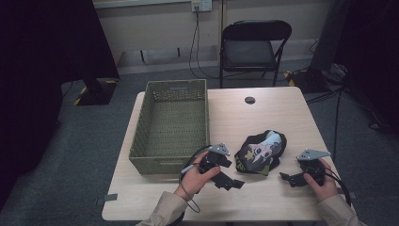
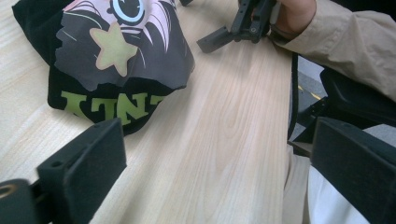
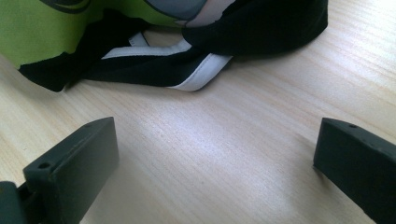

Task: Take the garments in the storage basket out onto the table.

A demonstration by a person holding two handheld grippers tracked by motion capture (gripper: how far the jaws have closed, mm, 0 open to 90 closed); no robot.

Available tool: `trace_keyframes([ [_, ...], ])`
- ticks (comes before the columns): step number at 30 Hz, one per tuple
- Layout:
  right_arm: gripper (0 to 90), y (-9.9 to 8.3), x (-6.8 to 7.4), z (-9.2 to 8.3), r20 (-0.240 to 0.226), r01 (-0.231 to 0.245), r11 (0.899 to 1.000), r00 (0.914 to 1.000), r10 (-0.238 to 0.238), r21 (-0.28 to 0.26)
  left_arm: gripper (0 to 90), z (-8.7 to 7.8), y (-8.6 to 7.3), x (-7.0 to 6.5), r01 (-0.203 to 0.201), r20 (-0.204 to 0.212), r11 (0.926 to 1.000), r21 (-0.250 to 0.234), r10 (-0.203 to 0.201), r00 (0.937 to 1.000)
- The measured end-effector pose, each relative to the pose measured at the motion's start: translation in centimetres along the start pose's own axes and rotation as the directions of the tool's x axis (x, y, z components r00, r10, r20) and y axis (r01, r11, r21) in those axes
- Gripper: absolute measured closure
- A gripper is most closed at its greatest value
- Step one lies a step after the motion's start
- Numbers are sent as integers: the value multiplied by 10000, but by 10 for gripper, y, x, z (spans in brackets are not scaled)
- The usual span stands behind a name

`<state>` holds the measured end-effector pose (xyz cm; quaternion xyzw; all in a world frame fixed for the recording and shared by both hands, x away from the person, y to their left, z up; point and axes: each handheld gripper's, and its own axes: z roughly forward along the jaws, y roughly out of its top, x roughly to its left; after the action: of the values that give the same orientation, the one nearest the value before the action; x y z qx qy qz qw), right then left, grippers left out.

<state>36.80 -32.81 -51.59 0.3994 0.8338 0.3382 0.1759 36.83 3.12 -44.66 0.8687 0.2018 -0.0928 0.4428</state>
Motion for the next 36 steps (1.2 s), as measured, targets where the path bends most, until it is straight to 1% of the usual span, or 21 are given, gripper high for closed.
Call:
trace_keyframes([
  [3,0,0,0,0,0,0,10000,10000,0,-1,27,0,-3,-2,-81,40,9999,70,81,10000],
  [8,0,0,0,0,0,1,10000,10000,-1,0,29,0,-11,-2,-94,173,9998,203,91,9998],
  [14,0,0,0,0,-1,0,10000,10000,0,-1,36,-5,-20,-3,-104,316,9995,287,95,9995],
  [19,0,0,0,0,-1,0,10000,10000,0,-1,33,-8,-28,-4,-105,280,9993,372,94,9996],
  [25,0,0,0,0,0,-1,10000,10000,1,-1,28,-16,-37,-1,79,213,9997,244,-84,9997],
  [36,0,0,0,0,0,-1,10000,10000,1,0,29,-27,-47,1,214,59,9996,169,-215,9998],
])
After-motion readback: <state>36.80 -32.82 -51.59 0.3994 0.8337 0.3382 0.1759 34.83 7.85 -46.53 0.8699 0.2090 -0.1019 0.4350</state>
